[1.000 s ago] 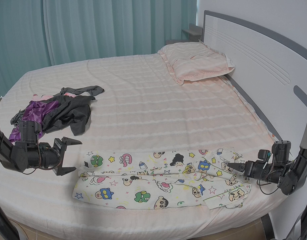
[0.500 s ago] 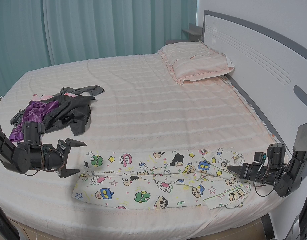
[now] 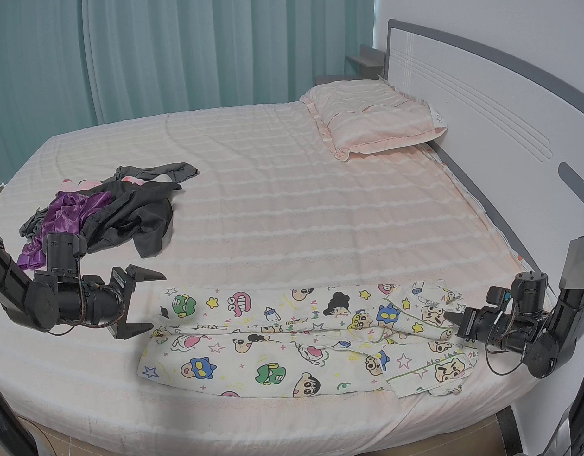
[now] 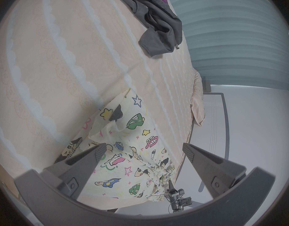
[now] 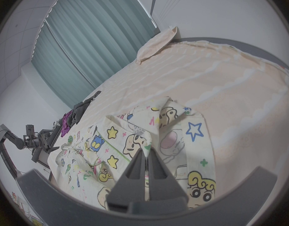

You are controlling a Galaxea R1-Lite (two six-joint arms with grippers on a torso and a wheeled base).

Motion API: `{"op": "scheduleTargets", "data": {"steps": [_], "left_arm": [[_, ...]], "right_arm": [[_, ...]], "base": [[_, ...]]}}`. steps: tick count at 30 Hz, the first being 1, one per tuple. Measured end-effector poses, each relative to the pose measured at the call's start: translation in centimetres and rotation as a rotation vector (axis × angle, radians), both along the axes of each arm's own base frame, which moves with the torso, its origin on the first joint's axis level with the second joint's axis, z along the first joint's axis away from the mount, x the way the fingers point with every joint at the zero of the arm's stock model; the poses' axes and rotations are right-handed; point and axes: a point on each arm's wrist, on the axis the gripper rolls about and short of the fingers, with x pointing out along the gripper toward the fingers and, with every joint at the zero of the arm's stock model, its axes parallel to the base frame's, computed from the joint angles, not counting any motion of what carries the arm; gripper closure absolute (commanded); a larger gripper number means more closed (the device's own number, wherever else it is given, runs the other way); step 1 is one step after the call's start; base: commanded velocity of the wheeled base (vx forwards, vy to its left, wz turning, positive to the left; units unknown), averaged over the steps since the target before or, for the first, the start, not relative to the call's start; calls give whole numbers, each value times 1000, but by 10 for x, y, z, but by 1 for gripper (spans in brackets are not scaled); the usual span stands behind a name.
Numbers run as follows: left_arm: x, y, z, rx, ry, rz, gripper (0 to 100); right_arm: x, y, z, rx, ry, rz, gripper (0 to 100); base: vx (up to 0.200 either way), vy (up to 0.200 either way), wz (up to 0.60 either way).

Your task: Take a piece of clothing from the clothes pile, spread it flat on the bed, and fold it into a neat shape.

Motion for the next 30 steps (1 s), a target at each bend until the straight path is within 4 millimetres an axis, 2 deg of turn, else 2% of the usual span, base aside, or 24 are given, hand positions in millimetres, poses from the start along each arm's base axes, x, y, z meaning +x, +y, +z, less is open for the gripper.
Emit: {"op": "scheduleTargets", "data": {"steps": [9, 17, 25, 30], "left_arm": [[0, -1, -1, 0, 3, -2, 0], [-1, -1, -2, 1, -5, -3, 0], [-1, -1, -3, 1, -6, -4, 0], [-1, -2, -4, 1, -3, -5, 0]], "right_arm": [[-16, 14, 13, -29, -73, 22, 100], [-16, 19, 26, -57, -211, 54, 100], [2, 26, 36, -71, -302, 78, 100], [18, 29, 33, -77, -263, 82, 100]], "base": [[0, 0, 0], [0, 0, 0], [0, 0, 0], [0, 0, 0]]}}
